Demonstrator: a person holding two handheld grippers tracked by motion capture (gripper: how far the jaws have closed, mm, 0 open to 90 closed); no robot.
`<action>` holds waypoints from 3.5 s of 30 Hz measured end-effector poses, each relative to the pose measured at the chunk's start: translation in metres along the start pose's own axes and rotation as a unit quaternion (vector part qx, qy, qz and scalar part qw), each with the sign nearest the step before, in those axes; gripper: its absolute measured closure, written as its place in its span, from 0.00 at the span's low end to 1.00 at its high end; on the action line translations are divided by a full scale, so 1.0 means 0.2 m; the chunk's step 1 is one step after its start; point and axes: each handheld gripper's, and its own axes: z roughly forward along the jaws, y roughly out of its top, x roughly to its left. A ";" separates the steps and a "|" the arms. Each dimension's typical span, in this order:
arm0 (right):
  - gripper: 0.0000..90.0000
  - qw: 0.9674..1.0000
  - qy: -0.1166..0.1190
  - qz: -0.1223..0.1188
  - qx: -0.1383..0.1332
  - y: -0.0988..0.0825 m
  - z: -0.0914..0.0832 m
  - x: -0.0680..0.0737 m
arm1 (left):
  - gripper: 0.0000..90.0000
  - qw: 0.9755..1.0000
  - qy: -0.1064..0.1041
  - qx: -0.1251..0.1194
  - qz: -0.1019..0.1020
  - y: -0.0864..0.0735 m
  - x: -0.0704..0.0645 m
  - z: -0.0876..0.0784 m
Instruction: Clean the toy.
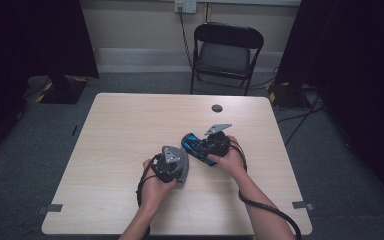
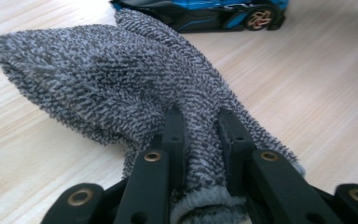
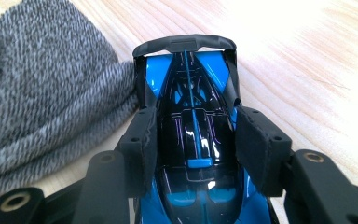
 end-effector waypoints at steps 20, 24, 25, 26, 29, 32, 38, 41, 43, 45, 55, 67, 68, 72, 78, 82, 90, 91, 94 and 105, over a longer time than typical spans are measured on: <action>0.55 1.000 -0.002 0.001 0.003 0.01 0.00 0.00 | 0.84 0.999 -0.049 -0.007 0.019 0.01 -0.14 0.02; 0.55 1.000 -0.002 0.001 0.002 0.01 0.00 0.00 | 0.84 0.998 -0.055 -0.008 0.021 0.01 -0.16 0.03; 0.55 1.000 -0.002 0.001 0.002 0.01 0.00 0.00 | 0.84 0.998 -0.059 -0.010 0.021 0.01 -0.17 0.03; 0.55 1.000 -0.002 0.001 0.002 0.01 0.00 0.00 | 0.84 0.998 -0.060 -0.010 0.022 0.01 -0.17 0.03; 0.55 1.000 -0.002 0.001 0.003 0.01 0.00 0.00 | 0.84 0.997 -0.065 -0.011 0.025 0.01 -0.19 0.03; 0.55 1.000 -0.002 0.001 0.002 0.01 0.00 0.00 | 0.84 0.997 -0.069 -0.013 0.027 0.01 -0.20 0.03; 0.55 1.000 -0.002 0.002 0.002 0.01 0.00 0.00 | 0.84 0.996 -0.079 -0.013 0.031 0.01 -0.22 0.03; 0.55 1.000 -0.002 0.001 0.001 0.01 0.00 0.00 | 0.84 0.995 -0.088 -0.016 0.034 0.01 -0.24 0.04; 0.55 1.000 -0.002 0.001 0.001 0.01 0.00 0.00 | 0.84 0.995 -0.091 -0.016 0.036 0.01 -0.25 0.04; 0.55 1.000 -0.002 0.002 0.001 0.01 0.00 0.00 | 0.84 0.994 -0.097 -0.014 0.038 0.01 -0.27 0.04; 0.55 1.000 -0.002 0.001 0.000 0.00 0.00 0.00 | 0.84 0.991 -0.124 -0.023 0.052 0.02 -0.31 0.03; 0.55 1.000 -0.003 0.001 -0.001 0.00 0.00 0.00 | 0.84 0.992 -0.106 -0.037 0.054 0.02 -0.25 -0.06; 0.55 1.000 -0.002 0.001 0.000 0.00 0.00 0.00 | 0.84 0.993 -0.103 -0.039 0.044 0.02 -0.22 -0.08; 0.55 1.000 -0.003 0.001 0.000 0.00 0.00 0.00 | 0.84 0.994 -0.093 -0.051 0.035 0.02 -0.16 -0.12; 0.55 1.000 -0.002 0.001 -0.001 0.00 0.00 0.00 | 0.84 0.994 -0.077 -0.070 0.013 0.03 -0.05 -0.21; 0.55 1.000 -0.003 0.001 0.001 0.00 0.00 0.00 | 0.84 0.995 -0.061 -0.079 0.000 0.03 0.01 -0.24; 0.55 1.000 -0.003 0.002 -0.001 0.00 0.00 0.00 | 0.84 0.994 -0.031 -0.098 -0.029 0.05 0.13 -0.26; 0.55 1.000 -0.003 0.002 -0.001 0.00 0.00 0.00 | 0.84 0.994 -0.027 -0.097 -0.030 0.05 0.15 -0.26; 0.55 1.000 -0.003 0.001 -0.001 0.00 0.00 0.00 | 0.84 0.995 -0.012 -0.094 -0.044 0.05 0.20 -0.24; 0.55 1.000 -0.002 0.001 -0.001 0.00 0.00 0.00 | 0.84 0.992 0.032 -0.096 -0.076 0.01 0.33 -0.18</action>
